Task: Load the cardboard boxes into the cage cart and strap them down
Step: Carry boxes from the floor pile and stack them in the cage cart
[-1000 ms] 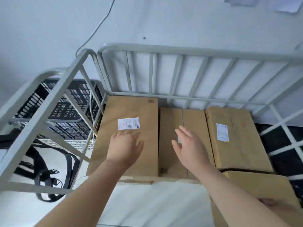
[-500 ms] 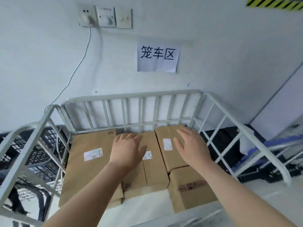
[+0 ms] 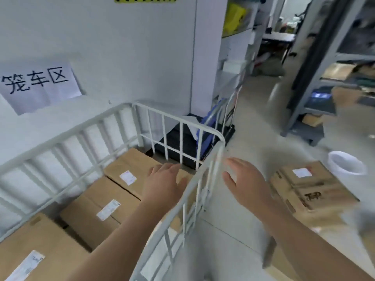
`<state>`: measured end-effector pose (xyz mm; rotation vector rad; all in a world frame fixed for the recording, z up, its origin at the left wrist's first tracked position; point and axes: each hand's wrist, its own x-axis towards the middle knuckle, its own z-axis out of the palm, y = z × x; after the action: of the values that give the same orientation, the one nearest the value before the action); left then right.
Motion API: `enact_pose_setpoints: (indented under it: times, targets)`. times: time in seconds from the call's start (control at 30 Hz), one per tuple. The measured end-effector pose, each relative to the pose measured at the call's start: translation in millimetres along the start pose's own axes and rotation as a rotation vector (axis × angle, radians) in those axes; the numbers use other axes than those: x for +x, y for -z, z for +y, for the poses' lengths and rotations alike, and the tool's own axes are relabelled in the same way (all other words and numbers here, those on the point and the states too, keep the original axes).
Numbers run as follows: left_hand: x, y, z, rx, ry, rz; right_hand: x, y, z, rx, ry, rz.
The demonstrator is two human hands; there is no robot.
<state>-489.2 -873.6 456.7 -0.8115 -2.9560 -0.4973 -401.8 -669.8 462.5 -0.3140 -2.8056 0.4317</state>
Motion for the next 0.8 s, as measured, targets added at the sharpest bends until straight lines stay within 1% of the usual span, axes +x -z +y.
enact_pose_setpoints:
  times: [0.13,0.27,0.37,0.47,0.53,0.6,0.7,0.8]
  targets:
    - [-0.8,-24.5,72.8,-0.027,-0.195,-0.088,-70.5,24.7,60.5,-0.054,-0.244,0.077]
    - [-8.4,-50.0,154.3,-0.013,-0.389,-0.147,-136.9,57.7,120.6,-0.096,-0.407,0.104]
    - [-13.7,-75.8,221.3,0.008,-0.530,-0.195,-185.7,86.4,162.2,-0.090,-0.513,0.218]
    - [-23.8,-102.3,296.8,0.004,-0.659,-0.193,-234.5,114.0,209.0,-0.126,-0.621,0.286]
    - [-32.9,-120.4,351.6,-0.015,-0.725,-0.200,-268.2,131.5,245.6,-0.156,-0.694,0.323]
    - [-40.3,-140.1,405.8,-0.042,-0.770,-0.213,-301.2,151.0,283.3,-0.177,-0.766,0.318]
    - [-49.8,-167.8,481.9,-0.041,-0.857,-0.220,-348.3,178.0,338.8,-0.215,-0.835,0.347]
    - [-56.9,-193.1,550.6,-0.043,-0.904,-0.238,-383.6,199.3,395.5,-0.233,-0.889,0.351]
